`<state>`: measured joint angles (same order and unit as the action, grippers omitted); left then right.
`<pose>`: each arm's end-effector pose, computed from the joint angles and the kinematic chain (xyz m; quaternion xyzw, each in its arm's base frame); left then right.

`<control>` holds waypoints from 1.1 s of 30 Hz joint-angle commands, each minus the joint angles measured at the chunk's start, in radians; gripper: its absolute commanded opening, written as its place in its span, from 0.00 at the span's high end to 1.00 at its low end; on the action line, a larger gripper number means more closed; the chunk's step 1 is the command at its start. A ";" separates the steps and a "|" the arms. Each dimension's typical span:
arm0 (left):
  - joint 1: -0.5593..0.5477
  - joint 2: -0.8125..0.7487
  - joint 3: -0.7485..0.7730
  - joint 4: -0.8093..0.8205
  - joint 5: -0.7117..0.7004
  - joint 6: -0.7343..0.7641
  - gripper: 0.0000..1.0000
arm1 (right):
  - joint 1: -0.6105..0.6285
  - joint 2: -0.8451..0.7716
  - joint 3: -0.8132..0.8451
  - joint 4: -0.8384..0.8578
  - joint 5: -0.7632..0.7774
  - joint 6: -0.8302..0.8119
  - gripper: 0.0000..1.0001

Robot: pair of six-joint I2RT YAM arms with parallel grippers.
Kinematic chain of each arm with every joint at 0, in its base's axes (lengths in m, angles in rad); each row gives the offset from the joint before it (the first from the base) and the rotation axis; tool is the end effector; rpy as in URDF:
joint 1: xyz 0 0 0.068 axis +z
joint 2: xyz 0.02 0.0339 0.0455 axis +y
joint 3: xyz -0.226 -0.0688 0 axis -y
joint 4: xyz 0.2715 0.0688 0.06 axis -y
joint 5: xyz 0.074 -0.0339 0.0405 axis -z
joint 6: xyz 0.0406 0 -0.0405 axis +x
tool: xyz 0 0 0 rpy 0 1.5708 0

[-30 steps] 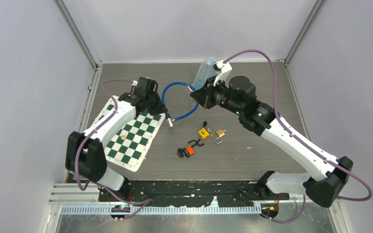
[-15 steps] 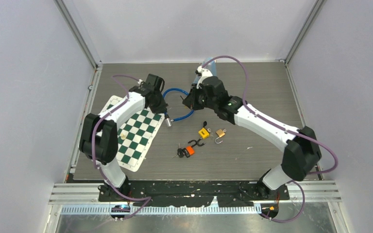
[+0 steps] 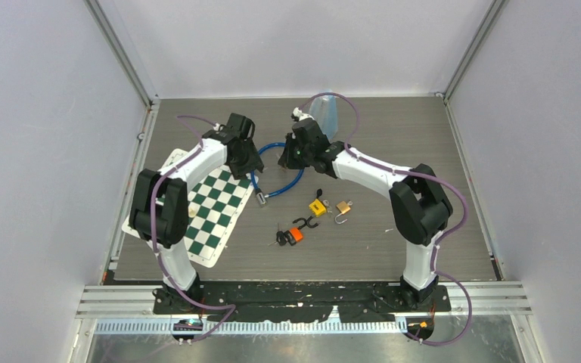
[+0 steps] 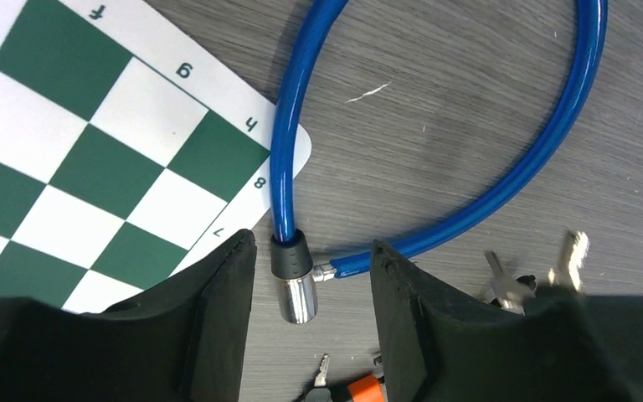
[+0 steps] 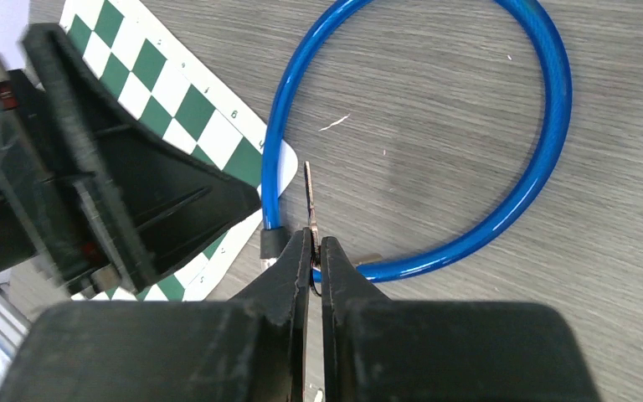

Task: Lock with the key
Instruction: Place the lock at the center of the board, then place the key at the center of the board, then pick up the lock from the center of the board.

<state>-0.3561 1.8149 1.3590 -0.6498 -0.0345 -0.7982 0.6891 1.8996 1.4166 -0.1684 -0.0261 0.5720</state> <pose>0.3718 -0.1368 0.1647 -0.2172 0.9484 -0.1117 0.2023 0.3485 0.2885 0.1850 -0.0582 0.8942 0.2710 0.3514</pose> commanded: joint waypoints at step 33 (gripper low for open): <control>-0.196 -0.781 -0.595 0.246 0.181 0.384 0.04 | 0.001 -0.437 -0.464 -0.308 0.241 0.176 0.45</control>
<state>-0.5030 1.0462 0.8066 -0.5274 0.0978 -0.4423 0.6781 1.5383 1.0321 -0.4400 0.1749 0.6338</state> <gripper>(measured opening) 0.976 0.539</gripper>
